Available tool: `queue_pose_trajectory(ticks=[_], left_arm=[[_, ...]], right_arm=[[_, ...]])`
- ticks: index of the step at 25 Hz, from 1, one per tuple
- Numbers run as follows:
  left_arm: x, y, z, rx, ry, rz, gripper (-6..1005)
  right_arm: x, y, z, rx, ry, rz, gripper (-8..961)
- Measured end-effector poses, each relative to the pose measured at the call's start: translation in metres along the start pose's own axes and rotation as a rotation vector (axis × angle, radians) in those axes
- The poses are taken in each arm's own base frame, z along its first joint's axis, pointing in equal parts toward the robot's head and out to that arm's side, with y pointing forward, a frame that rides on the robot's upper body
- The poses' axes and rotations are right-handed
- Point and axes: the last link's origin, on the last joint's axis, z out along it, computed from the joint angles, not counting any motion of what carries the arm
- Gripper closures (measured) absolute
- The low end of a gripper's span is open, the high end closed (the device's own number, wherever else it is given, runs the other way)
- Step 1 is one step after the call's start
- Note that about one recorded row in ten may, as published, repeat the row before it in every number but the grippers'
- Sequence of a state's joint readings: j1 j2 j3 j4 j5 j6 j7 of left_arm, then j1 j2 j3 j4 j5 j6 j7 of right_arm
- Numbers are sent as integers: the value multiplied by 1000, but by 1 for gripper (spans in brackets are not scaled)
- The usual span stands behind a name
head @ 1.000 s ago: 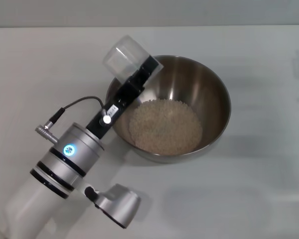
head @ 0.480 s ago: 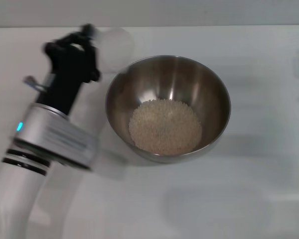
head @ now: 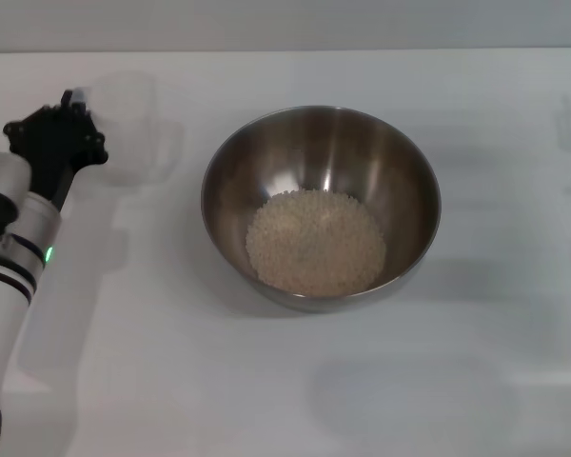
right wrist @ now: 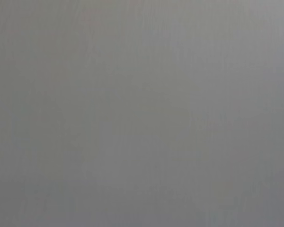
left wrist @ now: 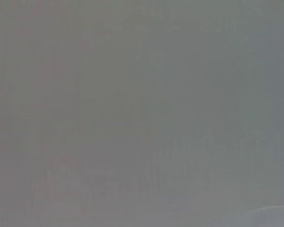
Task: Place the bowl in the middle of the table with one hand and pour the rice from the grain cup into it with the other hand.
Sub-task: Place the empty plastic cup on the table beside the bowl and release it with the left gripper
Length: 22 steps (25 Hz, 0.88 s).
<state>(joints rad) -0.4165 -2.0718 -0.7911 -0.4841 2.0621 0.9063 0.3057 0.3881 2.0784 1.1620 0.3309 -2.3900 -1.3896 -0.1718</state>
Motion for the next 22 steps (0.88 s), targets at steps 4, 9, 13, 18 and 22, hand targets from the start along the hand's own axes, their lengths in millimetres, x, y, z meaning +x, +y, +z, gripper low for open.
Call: queue_pose_trajectory(ticks=[4, 9, 13, 18, 22], left_arm=[[-8, -4, 0, -1, -39, -79, 896], [-17, -6, -1, -11, -85, -125, 892], [-19, -3, -2, -25, -96, -121, 888], [-22, 0, -2, -42, -118, -118, 884], [-23, 3, -1, -57, -134, -112, 881]], right_arm=[[0, 0, 0, 0, -1, 0, 419], [0, 0, 0, 0, -1, 1, 419], [0, 0, 1, 2, -3, 1, 419], [0, 0, 2, 1, -3, -2, 419], [0, 0, 2, -1, -3, -2, 419]])
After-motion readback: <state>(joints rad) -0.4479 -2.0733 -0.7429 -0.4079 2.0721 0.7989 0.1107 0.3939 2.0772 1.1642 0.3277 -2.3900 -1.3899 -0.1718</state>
